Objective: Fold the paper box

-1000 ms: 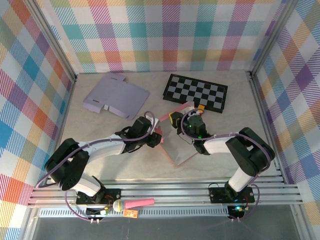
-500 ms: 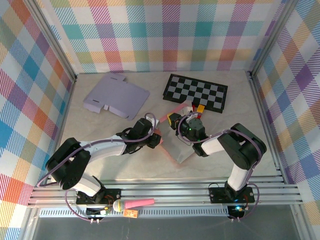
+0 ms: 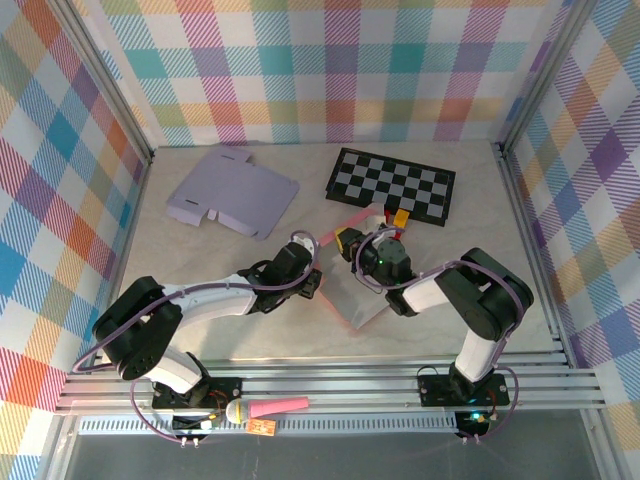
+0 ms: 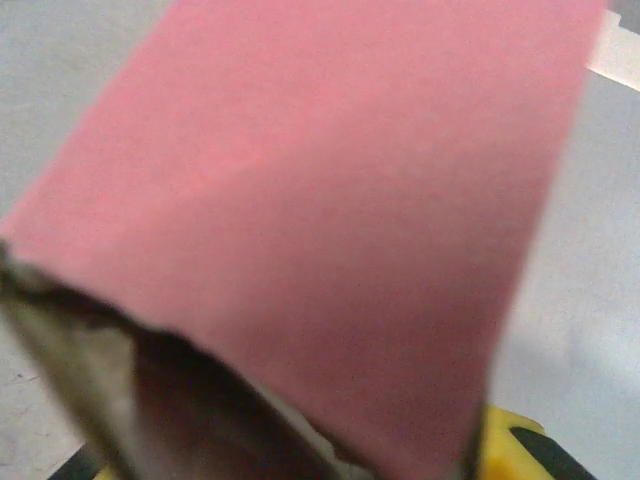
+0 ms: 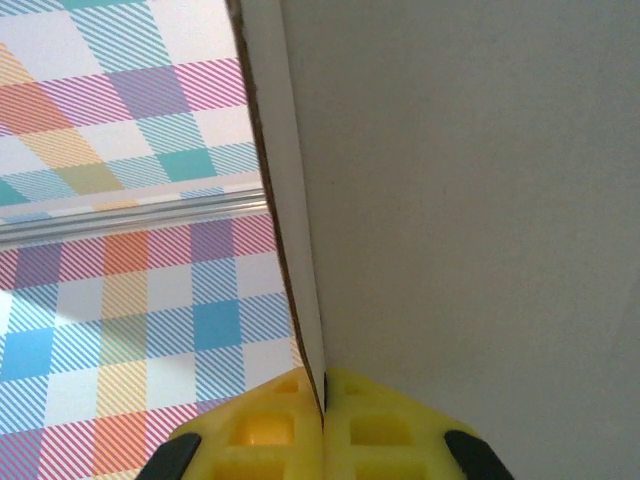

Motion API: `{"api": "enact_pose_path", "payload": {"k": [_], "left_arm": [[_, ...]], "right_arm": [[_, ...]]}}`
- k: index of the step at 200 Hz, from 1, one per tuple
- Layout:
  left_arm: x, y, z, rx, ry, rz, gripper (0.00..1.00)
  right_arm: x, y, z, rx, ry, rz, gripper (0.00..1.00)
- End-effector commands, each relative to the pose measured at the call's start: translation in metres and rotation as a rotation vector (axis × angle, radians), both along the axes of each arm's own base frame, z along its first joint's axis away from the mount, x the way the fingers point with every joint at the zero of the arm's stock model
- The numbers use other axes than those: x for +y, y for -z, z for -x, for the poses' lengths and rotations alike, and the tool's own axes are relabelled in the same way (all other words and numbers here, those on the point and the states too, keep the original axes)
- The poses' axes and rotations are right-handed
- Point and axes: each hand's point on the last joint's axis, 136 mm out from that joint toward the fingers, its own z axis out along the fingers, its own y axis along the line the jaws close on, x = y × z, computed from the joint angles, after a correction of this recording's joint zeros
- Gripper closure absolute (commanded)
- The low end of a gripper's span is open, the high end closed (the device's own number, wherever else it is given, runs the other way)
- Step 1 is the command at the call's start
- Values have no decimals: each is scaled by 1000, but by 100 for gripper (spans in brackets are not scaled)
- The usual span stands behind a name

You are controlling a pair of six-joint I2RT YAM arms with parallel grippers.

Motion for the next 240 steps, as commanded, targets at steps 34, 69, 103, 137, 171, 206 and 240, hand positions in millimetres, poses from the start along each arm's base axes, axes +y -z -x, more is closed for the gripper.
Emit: {"api": "enact_pose_path", "payload": {"k": [34, 69, 103, 137, 171, 206, 240], "left_arm": [[-12, -19, -13, -75, -41, 27, 75], [-16, -21, -16, -104, -98, -2, 77], [-14, -18, -19, -112, -197, -35, 79], [-6, -24, -28, -118, -321, -45, 80], [-14, -32, -31, -103, -325, -8, 75], [-17, -24, -30, -87, -317, -18, 77], [-13, -23, -32, -97, -333, -32, 81]], "right_arm": [[9, -10, 15, -30, -40, -9, 100], [11, -10, 13, -25, -30, -13, 100], [14, -8, 13, -17, -31, -17, 100], [13, -4, 17, 2, -30, -5, 100], [11, 10, 23, 21, -44, 43, 100], [13, 16, 20, 18, -39, 30, 100], [18, 12, 16, 19, -43, 37, 100]]}}
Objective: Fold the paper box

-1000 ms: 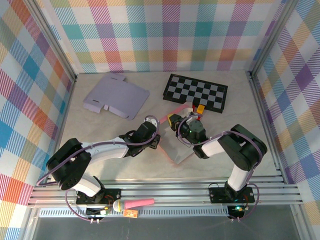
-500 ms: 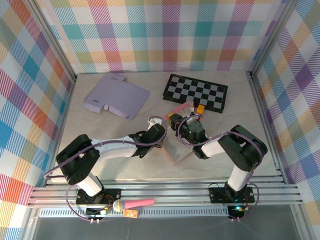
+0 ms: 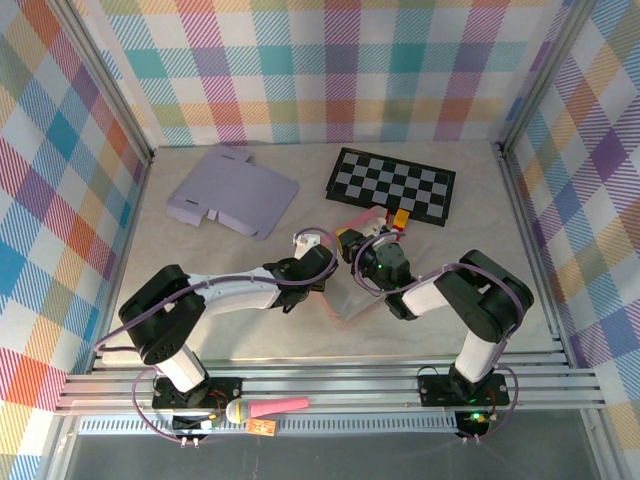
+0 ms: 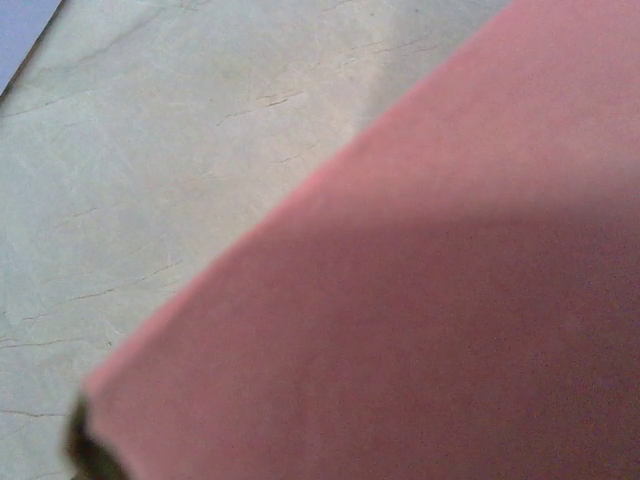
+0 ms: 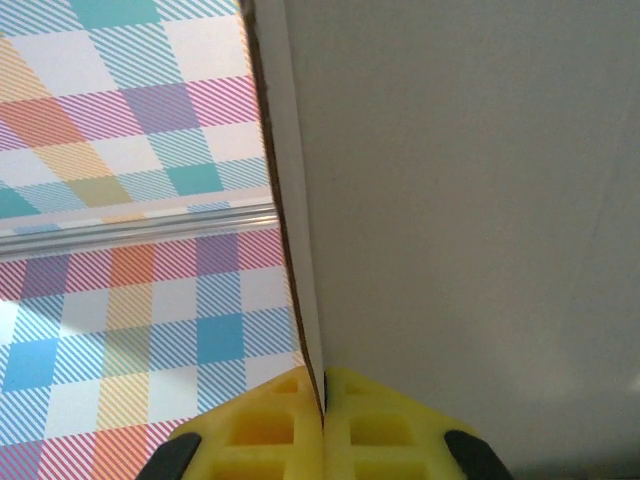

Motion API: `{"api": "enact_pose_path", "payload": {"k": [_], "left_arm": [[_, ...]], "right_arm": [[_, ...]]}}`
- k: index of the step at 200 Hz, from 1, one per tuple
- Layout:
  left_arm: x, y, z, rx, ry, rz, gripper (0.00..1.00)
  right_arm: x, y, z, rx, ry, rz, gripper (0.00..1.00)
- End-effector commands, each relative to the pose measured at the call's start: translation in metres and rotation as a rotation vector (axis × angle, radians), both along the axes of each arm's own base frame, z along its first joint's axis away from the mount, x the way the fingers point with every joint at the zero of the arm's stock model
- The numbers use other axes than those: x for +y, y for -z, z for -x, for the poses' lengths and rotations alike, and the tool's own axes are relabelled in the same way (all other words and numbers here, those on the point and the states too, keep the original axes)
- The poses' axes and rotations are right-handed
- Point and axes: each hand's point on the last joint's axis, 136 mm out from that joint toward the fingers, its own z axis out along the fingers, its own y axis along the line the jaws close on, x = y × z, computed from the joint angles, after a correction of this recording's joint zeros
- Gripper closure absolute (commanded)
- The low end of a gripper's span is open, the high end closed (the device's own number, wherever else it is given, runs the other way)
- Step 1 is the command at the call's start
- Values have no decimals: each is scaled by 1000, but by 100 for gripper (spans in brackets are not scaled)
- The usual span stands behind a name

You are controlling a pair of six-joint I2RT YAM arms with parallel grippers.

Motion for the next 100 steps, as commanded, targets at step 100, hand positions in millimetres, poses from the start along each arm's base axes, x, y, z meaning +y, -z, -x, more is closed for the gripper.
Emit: {"api": "enact_pose_path", "payload": {"k": [100], "left_arm": [[-15, -23, -27, -99, -78, 10, 100]], "right_arm": [[24, 9, 12, 59, -86, 25, 100]]}}
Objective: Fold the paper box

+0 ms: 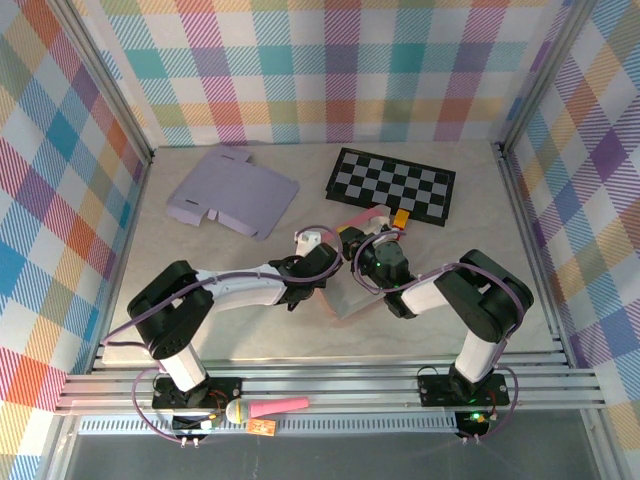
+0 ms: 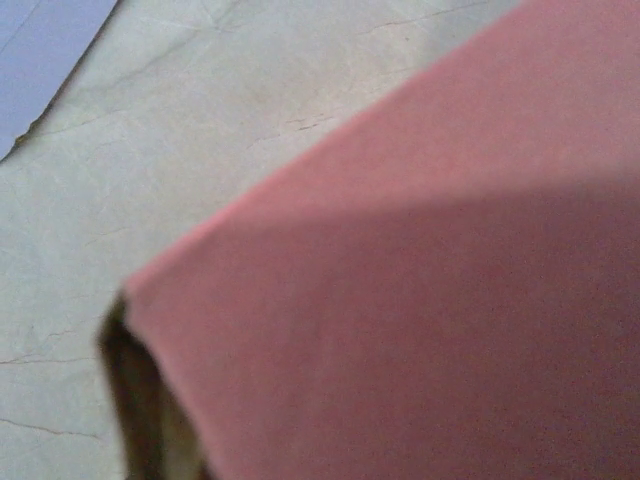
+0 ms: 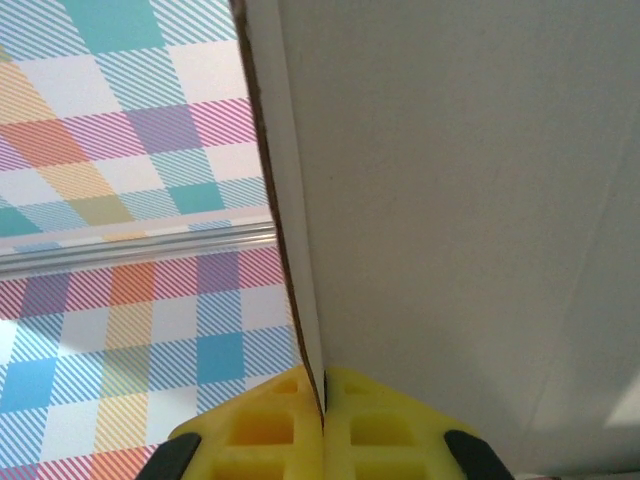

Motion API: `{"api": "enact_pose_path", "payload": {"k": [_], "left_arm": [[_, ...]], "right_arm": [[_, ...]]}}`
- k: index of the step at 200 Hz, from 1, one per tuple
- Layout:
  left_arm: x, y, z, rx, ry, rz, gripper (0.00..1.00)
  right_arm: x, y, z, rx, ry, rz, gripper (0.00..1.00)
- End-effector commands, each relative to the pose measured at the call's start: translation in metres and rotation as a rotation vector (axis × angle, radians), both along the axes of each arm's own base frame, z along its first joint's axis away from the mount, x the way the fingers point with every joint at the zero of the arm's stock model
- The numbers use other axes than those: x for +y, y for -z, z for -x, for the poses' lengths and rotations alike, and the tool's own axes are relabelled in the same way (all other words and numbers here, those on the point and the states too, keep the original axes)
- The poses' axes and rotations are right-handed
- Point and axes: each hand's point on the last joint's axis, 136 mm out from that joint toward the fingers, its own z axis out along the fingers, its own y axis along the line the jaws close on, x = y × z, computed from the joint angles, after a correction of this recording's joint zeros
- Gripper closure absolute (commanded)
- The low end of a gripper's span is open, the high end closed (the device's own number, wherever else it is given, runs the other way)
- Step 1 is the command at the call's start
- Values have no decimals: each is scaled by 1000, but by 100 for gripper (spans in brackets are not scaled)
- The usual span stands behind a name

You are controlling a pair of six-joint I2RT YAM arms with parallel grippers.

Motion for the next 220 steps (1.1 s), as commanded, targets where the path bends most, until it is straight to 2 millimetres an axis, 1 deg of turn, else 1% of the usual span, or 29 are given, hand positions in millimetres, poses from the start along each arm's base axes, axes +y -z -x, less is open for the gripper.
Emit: {"api": "enact_pose_path", "payload": {"k": [1, 9, 22, 33, 37, 56, 67, 70, 74, 75, 78, 86, 90, 94, 97, 104, 105, 111, 124, 137, 156, 163, 172, 188, 203, 220], "left_arm": [[-18, -23, -15, -75, -17, 53, 100], [-17, -25, -16, -77, -25, 46, 100], [-14, -29, -17, -79, -35, 26, 100], [-11, -34, -17, -80, -44, -2, 100], [-9, -35, -18, -80, -50, -16, 100], [2, -45, -17, -64, -54, -69, 100], [8, -52, -18, -45, -50, -70, 100], [9, -55, -19, -38, -49, -64, 100], [11, -56, -20, -24, -42, -54, 100], [12, -57, -20, -19, -40, -50, 100], [13, -58, -20, -8, -35, -39, 100], [17, -63, -23, 22, -23, -11, 100], [19, -65, -24, 34, -16, 1, 100], [19, -68, -24, 45, -2, 12, 100], [21, -70, -25, 54, 6, 22, 100], [23, -74, -26, 77, 25, 40, 100], [24, -75, -26, 80, 28, 42, 100], [25, -79, -27, 100, 47, 55, 100], [30, -87, -29, 141, 85, 84, 100], [27, -93, -29, 194, 153, 152, 100], [31, -101, -30, 264, 217, 204, 100], [33, -103, -30, 281, 234, 199, 100], [35, -105, -30, 302, 258, 198, 100], [37, -108, -31, 337, 280, 194, 100], [39, -108, -30, 373, 286, 183, 100], [38, -104, -27, 431, 282, 171, 100]], "right_arm": [[27, 9, 20, 54, -127, 19, 100], [27, 9, 20, 59, -127, 26, 100], [25, 6, 20, 67, -119, 33, 89], [23, 3, 20, 78, -109, 40, 76], [21, 2, 21, 86, -105, 44, 69], [12, -10, 25, 119, -86, 82, 45], [2, -17, 31, 180, -74, 130, 29], [-4, -14, 33, 212, -68, 158, 25], [-9, -19, 35, 232, -61, 184, 20], [-10, -23, 35, 227, -59, 183, 19], [-15, -24, 37, 248, -55, 211, 16], [-27, -37, 41, 260, -45, 269, 9], [-32, -48, 41, 251, -43, 291, 7], [-38, -52, 42, 257, -41, 329, 5], [-42, -61, 42, 246, -38, 345, 4], [-53, -73, 45, 255, -36, 398, 3], [-53, -79, 43, 240, -34, 394, 2], [-62, -89, 46, 251, -30, 432, 2], [-79, -107, 47, 259, -21, 477, 1], [-94, -118, 45, 277, -23, 493, 2], [-109, -138, 38, 253, -30, 524, 5], [-113, -149, 35, 226, -30, 551, 6], [-115, -162, 30, 188, -39, 598, 8], [-114, -174, 23, 164, -74, 664, 12], [-103, -180, 15, 151, -124, 680, 20], [-92, -180, 5, 150, -157, 665, 28]]}}
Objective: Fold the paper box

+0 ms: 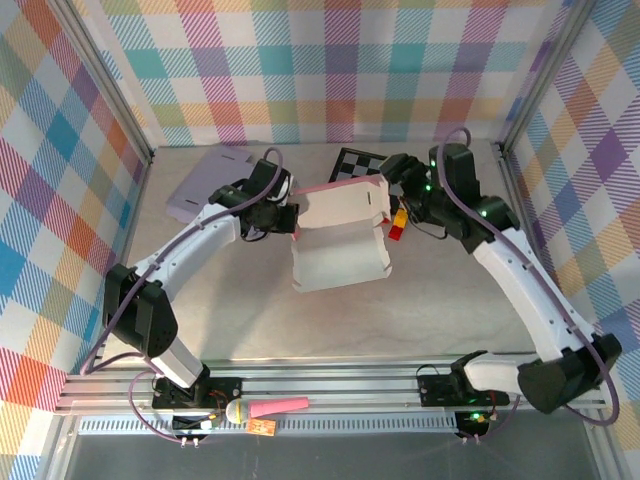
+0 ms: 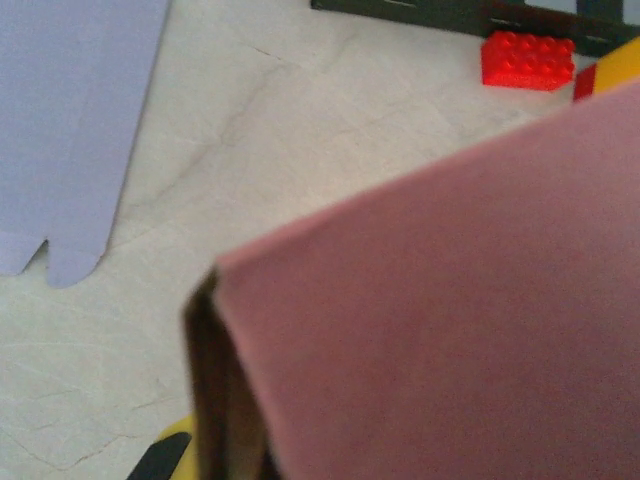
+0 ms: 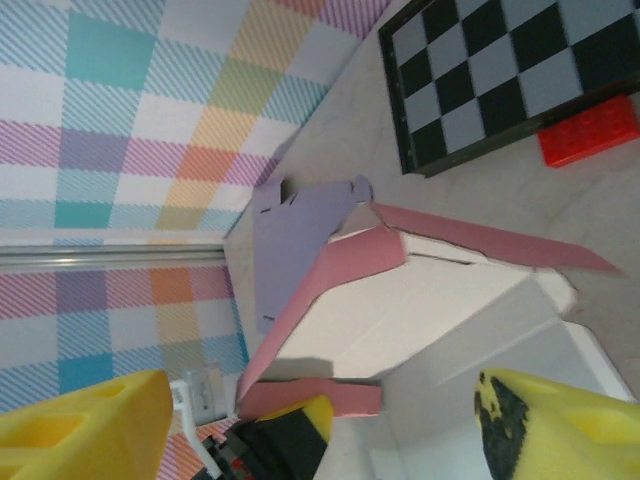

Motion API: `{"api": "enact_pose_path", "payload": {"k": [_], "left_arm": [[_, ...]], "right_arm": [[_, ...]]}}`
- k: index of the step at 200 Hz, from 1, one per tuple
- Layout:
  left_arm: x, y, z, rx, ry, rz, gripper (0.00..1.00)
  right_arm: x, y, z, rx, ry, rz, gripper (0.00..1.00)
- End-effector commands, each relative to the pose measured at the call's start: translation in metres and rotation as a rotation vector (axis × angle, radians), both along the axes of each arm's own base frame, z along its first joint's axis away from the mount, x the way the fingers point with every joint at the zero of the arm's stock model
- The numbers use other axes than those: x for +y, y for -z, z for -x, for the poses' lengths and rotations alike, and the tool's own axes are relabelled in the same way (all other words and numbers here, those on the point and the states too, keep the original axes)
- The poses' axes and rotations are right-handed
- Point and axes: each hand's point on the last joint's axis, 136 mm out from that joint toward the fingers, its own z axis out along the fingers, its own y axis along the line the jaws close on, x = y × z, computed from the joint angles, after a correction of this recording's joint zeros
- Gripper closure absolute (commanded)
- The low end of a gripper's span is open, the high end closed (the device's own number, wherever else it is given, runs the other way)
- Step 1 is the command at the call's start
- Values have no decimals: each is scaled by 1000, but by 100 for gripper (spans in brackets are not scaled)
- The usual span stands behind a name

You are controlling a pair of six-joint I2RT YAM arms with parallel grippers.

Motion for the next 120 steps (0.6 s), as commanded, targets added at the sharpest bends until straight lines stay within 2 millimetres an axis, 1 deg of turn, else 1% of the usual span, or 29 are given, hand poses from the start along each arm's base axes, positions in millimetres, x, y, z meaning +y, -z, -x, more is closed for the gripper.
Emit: {"api": "enact_pose_path", "payload": {"k": [1, 12, 57, 76, 97, 120], "left_arm": [[-2, 13, 20, 142, 78, -25, 100], [-3, 14, 21, 159, 74, -23, 100], [-3, 13, 24, 172, 62, -11, 100], [-3, 14, 25, 180, 60, -9, 100], [-3, 14, 25, 179, 52, -5, 100], [-3, 13, 25, 178, 45, -2, 100]], "right_arm": [[13, 12, 1, 48, -114, 69, 28], [16, 17, -5, 67, -116, 71, 31], [26, 27, -34, 57, -140, 136, 35], [25, 34, -44, 57, -143, 174, 35], [29, 47, -48, 91, -165, 193, 36], [35, 63, -44, 147, -188, 173, 37]]}}
